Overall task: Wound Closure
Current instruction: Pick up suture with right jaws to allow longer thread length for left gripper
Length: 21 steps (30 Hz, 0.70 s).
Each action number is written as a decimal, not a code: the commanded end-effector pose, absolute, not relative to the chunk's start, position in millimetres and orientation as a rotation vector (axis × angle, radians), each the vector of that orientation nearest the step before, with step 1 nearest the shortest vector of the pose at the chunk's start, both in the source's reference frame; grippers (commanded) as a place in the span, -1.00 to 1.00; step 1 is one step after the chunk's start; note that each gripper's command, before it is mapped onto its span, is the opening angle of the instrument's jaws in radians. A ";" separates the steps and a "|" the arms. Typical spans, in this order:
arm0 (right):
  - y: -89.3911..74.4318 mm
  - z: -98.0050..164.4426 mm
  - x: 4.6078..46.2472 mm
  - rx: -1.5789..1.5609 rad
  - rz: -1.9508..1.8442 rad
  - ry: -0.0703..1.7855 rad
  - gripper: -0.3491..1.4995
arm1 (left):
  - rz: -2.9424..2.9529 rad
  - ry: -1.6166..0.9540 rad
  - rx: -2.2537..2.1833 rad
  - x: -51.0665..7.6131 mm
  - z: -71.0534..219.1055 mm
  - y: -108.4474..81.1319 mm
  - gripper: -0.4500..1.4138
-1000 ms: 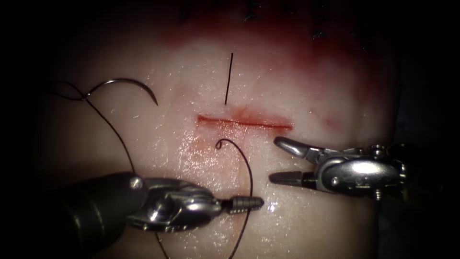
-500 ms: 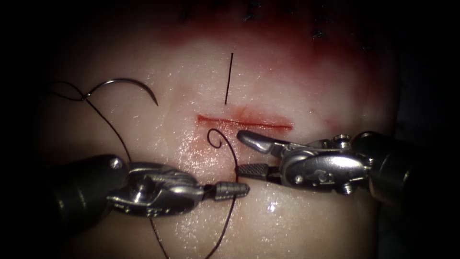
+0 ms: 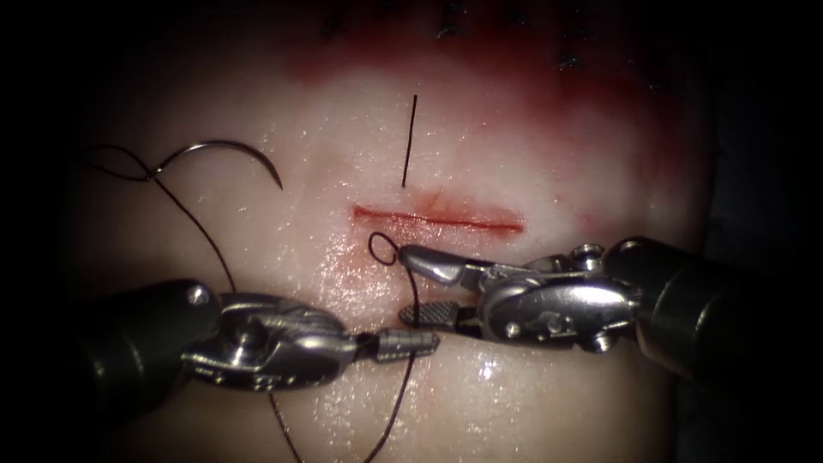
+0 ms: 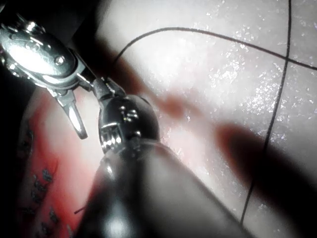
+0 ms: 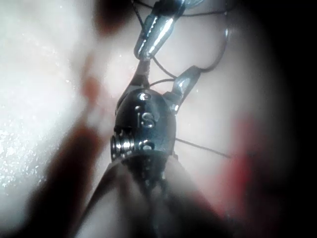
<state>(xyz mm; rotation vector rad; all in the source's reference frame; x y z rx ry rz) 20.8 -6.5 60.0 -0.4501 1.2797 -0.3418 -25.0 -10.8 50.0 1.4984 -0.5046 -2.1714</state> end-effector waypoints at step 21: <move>-4.6 61.7 19.9 -0.442 -0.453 1.248 -1.00 | -2.199 -0.542 1.525 -25.6 50.1 -11.5 0.25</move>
